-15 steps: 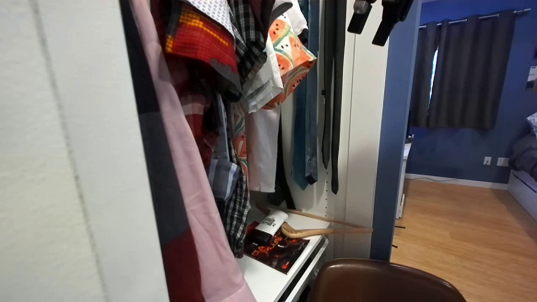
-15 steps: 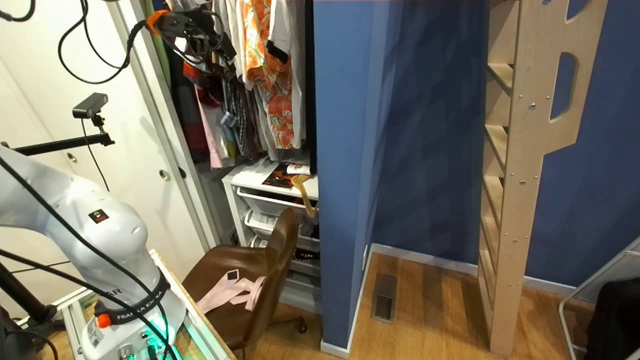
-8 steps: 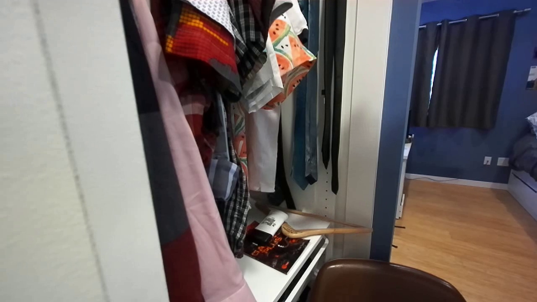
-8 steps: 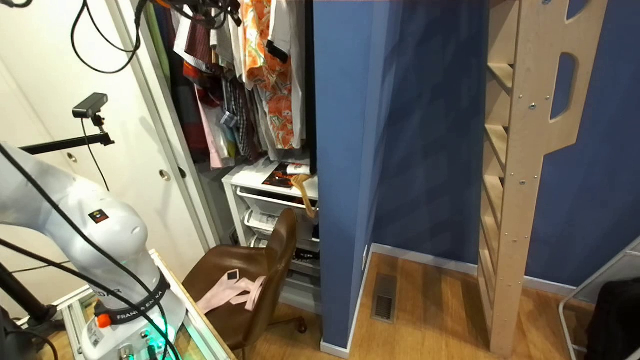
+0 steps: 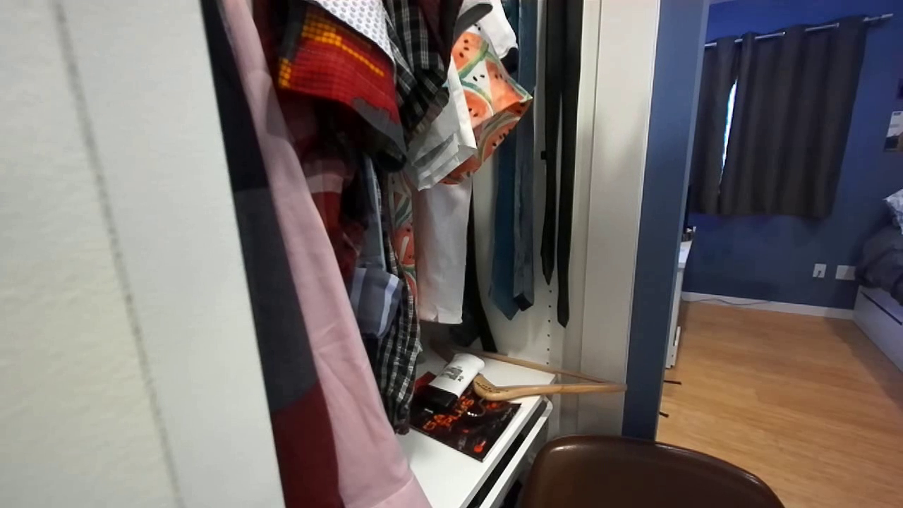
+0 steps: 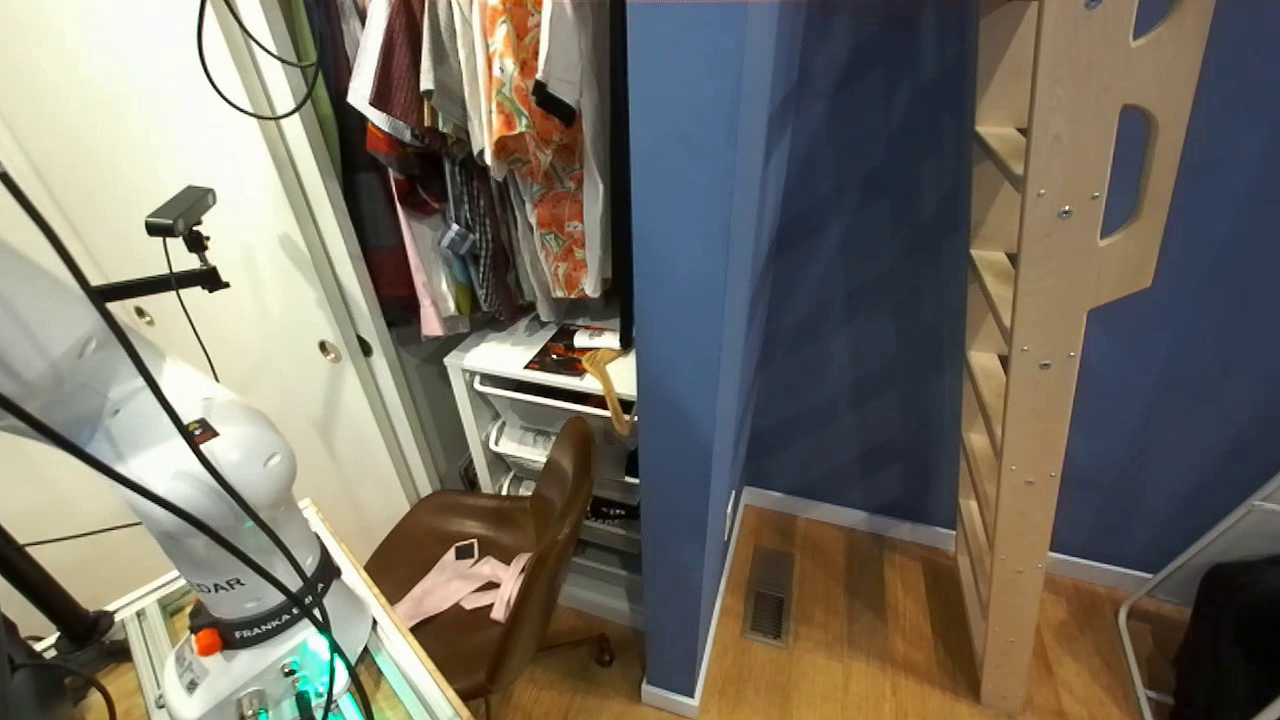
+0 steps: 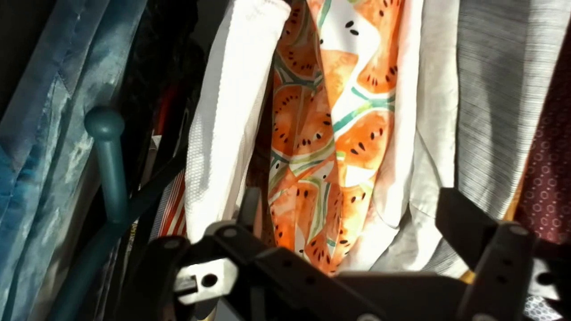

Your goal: Pick up the white golf tee at the far right side of the closet and hang it on the next forward rail in the closet

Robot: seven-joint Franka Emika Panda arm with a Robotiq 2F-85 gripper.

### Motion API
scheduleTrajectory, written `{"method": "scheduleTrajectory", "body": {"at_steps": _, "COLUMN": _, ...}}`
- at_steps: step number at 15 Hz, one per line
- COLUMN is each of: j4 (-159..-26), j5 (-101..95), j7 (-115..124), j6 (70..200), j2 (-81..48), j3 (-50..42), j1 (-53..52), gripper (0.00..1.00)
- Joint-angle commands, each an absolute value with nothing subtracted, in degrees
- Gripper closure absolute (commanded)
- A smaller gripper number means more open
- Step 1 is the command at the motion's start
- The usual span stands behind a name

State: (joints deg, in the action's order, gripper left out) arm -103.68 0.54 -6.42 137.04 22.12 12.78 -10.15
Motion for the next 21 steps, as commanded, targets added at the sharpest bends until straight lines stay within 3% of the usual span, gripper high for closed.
{"method": "scheduleTrajectory", "body": {"at_steps": 1, "j4": -103.4, "j5": 0.0, "j7": -6.0, "j6": 136.8, "j2": 21.9, "j3": 12.3, "j1": -10.8, "gripper": 0.0}}
{"method": "scheduleTrajectory", "body": {"at_steps": 3, "j4": -103.4, "j5": 0.0, "j7": -6.0, "j6": 136.7, "j2": 22.2, "j3": 12.4, "j1": -10.8, "gripper": 0.0}}
{"method": "scheduleTrajectory", "body": {"at_steps": 12, "j4": -98.9, "j5": 3.3, "j7": -12.3, "j6": 165.8, "j2": 11.0, "j3": 7.8, "j1": -11.5, "gripper": 0.0}}
{"method": "scheduleTrajectory", "body": {"at_steps": 21, "j4": -94.8, "j5": 21.6, "j7": -26.6, "j6": 171.8, "j2": 2.8, "j3": 4.5, "j1": -18.0, "gripper": 0.0}}
